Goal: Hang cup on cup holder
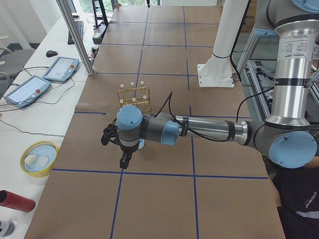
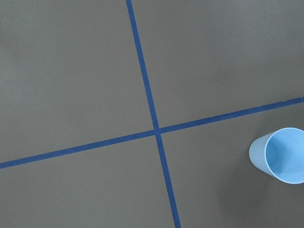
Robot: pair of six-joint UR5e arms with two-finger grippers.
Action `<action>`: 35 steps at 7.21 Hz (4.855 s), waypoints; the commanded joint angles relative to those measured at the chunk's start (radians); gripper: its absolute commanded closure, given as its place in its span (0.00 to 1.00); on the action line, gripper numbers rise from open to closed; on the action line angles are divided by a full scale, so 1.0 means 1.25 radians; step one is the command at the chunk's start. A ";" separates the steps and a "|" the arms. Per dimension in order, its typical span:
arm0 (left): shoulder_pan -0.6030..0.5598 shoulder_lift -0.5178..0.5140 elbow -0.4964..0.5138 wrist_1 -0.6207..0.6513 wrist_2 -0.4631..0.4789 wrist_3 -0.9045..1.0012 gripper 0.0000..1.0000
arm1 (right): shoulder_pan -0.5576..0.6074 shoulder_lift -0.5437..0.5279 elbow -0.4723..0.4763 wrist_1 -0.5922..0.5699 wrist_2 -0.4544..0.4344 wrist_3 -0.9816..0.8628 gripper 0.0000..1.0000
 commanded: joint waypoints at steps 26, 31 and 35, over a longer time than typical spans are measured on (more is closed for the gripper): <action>0.994 0.216 0.111 -0.883 1.448 -1.171 0.00 | 0.000 0.000 0.000 0.000 0.000 0.000 0.00; 1.014 0.177 0.163 -0.883 1.449 -1.166 0.00 | 0.000 0.000 0.000 0.000 0.000 0.000 0.00; 1.013 0.152 0.189 -0.884 1.442 -1.164 0.00 | 0.000 0.000 0.000 0.000 0.000 0.000 0.00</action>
